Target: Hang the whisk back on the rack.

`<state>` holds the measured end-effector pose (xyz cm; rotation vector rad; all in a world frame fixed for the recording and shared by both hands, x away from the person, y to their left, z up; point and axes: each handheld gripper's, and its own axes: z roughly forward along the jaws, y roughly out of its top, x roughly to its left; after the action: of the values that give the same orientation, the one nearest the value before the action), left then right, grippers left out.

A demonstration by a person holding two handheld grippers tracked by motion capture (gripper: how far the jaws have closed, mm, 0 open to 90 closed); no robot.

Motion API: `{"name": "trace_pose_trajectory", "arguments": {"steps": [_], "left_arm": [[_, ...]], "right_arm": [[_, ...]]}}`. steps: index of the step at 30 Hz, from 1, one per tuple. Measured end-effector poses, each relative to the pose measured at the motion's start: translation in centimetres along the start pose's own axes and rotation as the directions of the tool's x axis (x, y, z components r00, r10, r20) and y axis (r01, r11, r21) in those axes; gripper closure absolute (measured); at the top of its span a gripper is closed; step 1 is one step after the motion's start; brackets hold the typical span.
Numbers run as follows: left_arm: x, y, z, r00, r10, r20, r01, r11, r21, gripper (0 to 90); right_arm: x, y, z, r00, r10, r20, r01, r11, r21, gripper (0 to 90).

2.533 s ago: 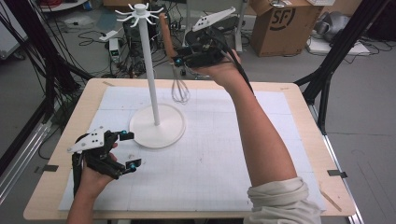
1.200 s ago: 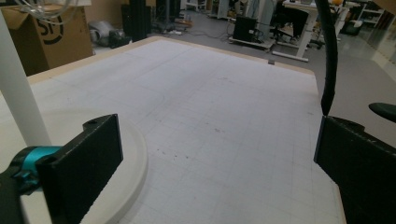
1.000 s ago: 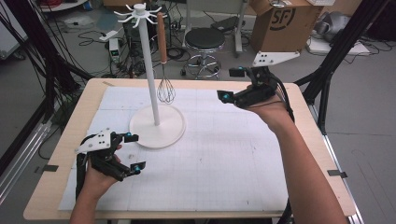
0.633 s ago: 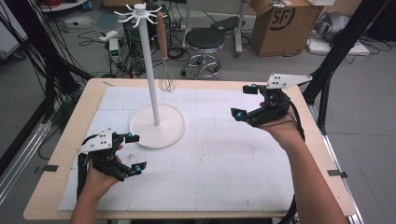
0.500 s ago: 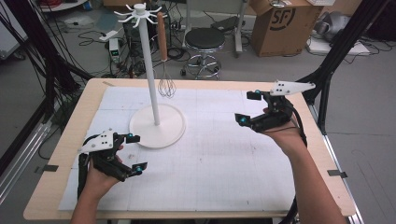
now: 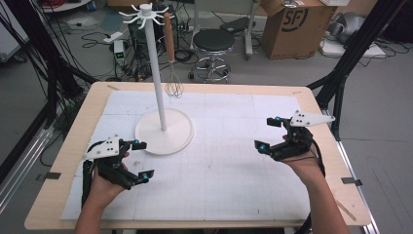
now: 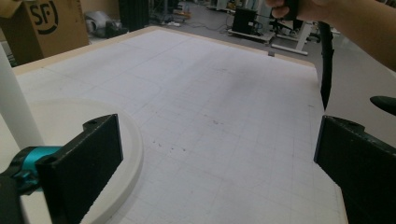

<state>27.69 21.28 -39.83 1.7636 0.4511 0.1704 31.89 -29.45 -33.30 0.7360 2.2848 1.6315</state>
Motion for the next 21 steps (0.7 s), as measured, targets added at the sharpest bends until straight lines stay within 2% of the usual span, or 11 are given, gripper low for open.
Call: {"name": "trace_pose_trajectory", "arguments": {"steps": [3,5,12,17,21], "left_arm": [[0.0,-0.1,0.0,1.0000,-0.005,-0.003,0.005,1.0000,-0.002,1.7],[0.0,-0.1,0.0,1.0000,-0.005,-0.002,0.005,1.0000,-0.001,1.7],[0.1,-0.2,0.1,1.0000,-0.007,0.000,0.007,1.0000,0.005,1.7],[0.1,-0.4,0.2,0.9999,-0.012,-0.004,0.012,0.9998,0.013,1.7],[0.1,-0.6,0.4,0.9998,-0.019,-0.003,0.019,0.9996,0.019,1.7]], "right_arm": [[0.0,-1.5,-0.3,0.9998,0.019,0.009,-0.019,1.000,0.010,0.3],[0.0,-2.4,-0.5,0.9992,0.033,0.023,-0.033,0.999,0.037,0.4],[0.3,-5.1,-1.0,0.9982,0.050,0.034,-0.051,0.998,0.026,0.4],[0.3,-6.6,-1.0,0.9973,0.054,0.051,-0.056,0.997,0.053,0.4],[0.3,-7.7,-1.0,0.9962,0.070,0.052,-0.072,0.996,0.046,0.4]]}}
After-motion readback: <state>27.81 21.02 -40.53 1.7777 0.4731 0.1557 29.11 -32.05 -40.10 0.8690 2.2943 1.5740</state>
